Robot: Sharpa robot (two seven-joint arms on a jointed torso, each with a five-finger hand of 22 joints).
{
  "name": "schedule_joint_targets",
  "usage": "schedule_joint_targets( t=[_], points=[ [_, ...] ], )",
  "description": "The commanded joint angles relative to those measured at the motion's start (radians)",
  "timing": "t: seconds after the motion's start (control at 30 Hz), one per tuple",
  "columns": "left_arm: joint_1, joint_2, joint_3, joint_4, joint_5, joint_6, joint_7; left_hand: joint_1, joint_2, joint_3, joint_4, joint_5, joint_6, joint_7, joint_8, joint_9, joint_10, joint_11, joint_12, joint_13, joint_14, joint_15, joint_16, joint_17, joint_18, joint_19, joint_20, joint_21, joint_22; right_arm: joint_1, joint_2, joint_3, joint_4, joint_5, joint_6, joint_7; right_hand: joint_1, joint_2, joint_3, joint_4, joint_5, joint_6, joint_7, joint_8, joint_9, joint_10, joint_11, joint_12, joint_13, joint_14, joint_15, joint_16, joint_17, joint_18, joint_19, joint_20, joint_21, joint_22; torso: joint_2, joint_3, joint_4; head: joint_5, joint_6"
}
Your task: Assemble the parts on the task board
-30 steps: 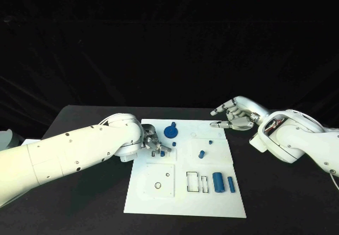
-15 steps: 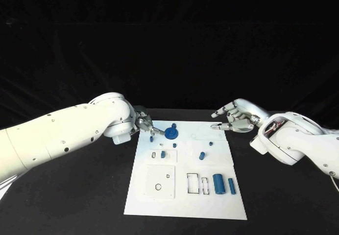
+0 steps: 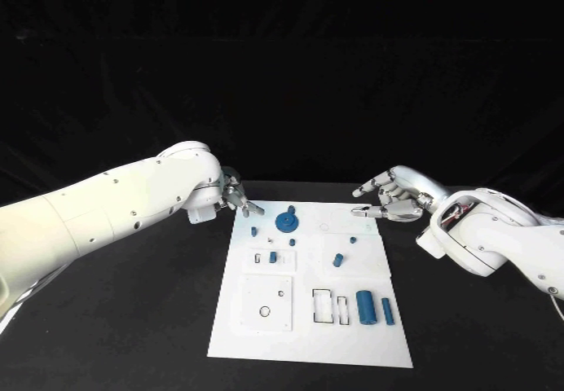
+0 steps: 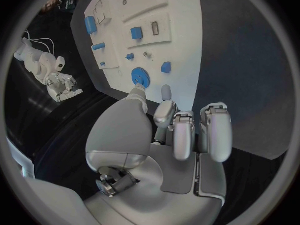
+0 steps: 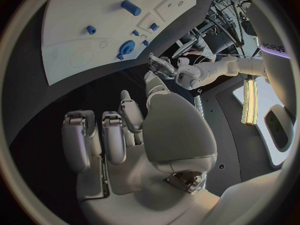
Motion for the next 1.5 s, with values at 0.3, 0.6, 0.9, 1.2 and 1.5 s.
schedule_joint_targets(
  t=[0.3, 0.6, 0.9, 1.2, 1.5],
  points=[
    [-0.019, 0.058, -0.016, -0.088, -0.034, 0.074, 0.047, -0.003, 0.013, -0.012, 0.005, 0.002, 0.016, -0.005, 0.008, -0.005, 0.007, -0.006, 0.009, 0.005, 0.102, -0.003, 0.003, 0.263, -0.004, 0.068, 0.003, 0.007, 0.160, -0.001, 0.006, 0.000, -0.001, -0.003, 0.009, 0.008, -0.008, -0.002, -0.006, -0.002, 0.004, 0.002, -0.001, 0.002, 0.001, -0.008, 0.001, -0.002, 0.021, 0.097, 0.003, -0.006, 0.237, 0.010, 0.053, 0.003, -0.004, 0.162, 0.000, 0.0011, -0.0009, 0.001, -0.005],
    [-0.026, 0.073, -0.021, -0.104, -0.035, 0.092, 0.048, -0.006, 0.024, -0.018, 0.002, 0.002, 0.028, -0.010, 0.014, -0.006, 0.012, -0.010, 0.015, 0.010, 0.102, -0.006, 0.003, 0.263, -0.004, 0.068, -0.001, 0.008, 0.161, -0.001, 0.007, 0.000, -0.001, -0.003, 0.010, 0.009, -0.008, 0.000, -0.006, -0.001, 0.006, 0.002, -0.001, 0.002, 0.001, -0.008, 0.001, -0.001, 0.021, 0.097, 0.003, -0.006, 0.236, 0.010, 0.053, 0.003, -0.004, 0.162, -0.002, 0.0020, 0.0003, 0.003, -0.006],
    [-0.030, 0.079, -0.023, -0.112, -0.035, 0.122, 0.037, 0.027, 0.036, -0.011, -0.006, 0.004, 0.035, -0.015, 0.020, -0.007, 0.013, -0.015, 0.015, 0.010, 0.102, -0.011, 0.003, 0.263, -0.004, 0.069, -0.005, 0.008, 0.163, -0.002, 0.007, 0.000, -0.001, -0.003, 0.011, 0.008, -0.007, 0.002, -0.007, 0.000, 0.008, 0.003, -0.001, 0.002, 0.001, -0.008, 0.001, 0.000, 0.021, 0.097, 0.003, -0.006, 0.237, 0.010, 0.053, 0.003, -0.004, 0.162, -0.002, 0.0014, -0.0002, 0.004, -0.007],
    [-0.034, 0.082, -0.023, -0.117, -0.035, 0.123, 0.030, 0.053, 0.047, 0.002, -0.008, 0.007, 0.037, -0.017, 0.025, -0.006, 0.016, -0.018, 0.017, 0.012, 0.102, -0.013, 0.003, 0.263, -0.004, 0.069, -0.008, 0.008, 0.163, -0.002, 0.007, 0.000, -0.001, -0.003, 0.011, 0.008, -0.007, 0.003, -0.007, 0.000, 0.008, 0.003, -0.002, 0.002, 0.001, -0.008, 0.001, -0.001, 0.021, 0.097, 0.003, -0.006, 0.237, 0.010, 0.053, 0.003, -0.004, 0.162, -0.001, 0.0014, 0.0005, 0.004, -0.007],
    [-0.037, 0.087, -0.023, -0.123, -0.035, 0.117, 0.027, 0.091, 0.067, 0.033, -0.013, 0.008, 0.035, -0.021, 0.028, -0.006, 0.017, -0.021, 0.017, 0.012, 0.102, -0.016, 0.003, 0.263, -0.004, 0.068, -0.011, 0.007, 0.163, -0.002, 0.007, 0.000, -0.001, -0.003, 0.011, 0.009, -0.007, 0.003, -0.007, 0.000, 0.008, 0.003, -0.002, 0.002, 0.001, -0.008, 0.001, -0.001, 0.021, 0.097, 0.003, -0.006, 0.237, 0.010, 0.053, 0.003, -0.004, 0.162, -0.001, 0.0015, -0.0005, 0.005, -0.008]
  ],
)
